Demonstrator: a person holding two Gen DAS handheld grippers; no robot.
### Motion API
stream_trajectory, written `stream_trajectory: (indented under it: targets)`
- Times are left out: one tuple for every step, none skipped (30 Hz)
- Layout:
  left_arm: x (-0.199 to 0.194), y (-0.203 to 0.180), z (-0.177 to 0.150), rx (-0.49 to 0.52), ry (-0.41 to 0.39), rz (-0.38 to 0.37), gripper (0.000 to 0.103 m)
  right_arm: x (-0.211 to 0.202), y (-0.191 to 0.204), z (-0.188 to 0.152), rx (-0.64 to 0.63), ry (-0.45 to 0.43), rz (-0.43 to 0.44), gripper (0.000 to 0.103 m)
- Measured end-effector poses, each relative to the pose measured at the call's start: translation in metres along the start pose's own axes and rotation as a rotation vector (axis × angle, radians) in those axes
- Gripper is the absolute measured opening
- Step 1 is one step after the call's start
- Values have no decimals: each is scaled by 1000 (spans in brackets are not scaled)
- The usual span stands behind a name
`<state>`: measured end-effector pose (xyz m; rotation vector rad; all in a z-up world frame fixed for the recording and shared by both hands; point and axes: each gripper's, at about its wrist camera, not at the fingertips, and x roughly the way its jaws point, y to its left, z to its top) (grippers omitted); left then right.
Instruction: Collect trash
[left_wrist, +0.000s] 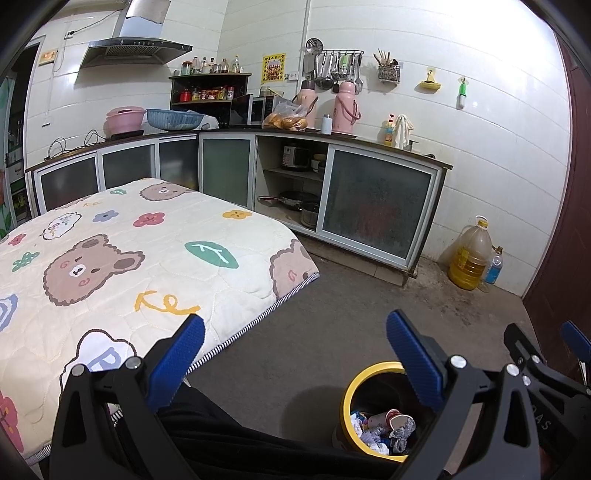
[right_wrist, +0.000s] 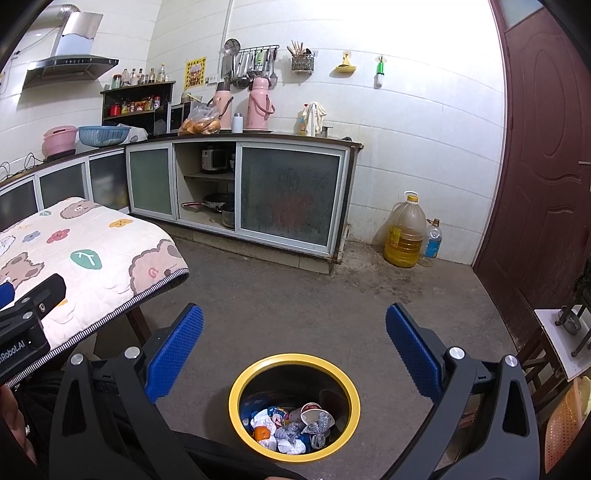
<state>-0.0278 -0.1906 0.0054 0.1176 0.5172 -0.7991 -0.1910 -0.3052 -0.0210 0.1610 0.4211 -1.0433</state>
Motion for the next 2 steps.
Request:
stream_trajectory:
  targets:
    - [0,0,0,-2,1,0,95,0,0,0,1,0,-1,95]
    - [0,1,0,-1,1,1,95,0,0,0,1,1,0,95]
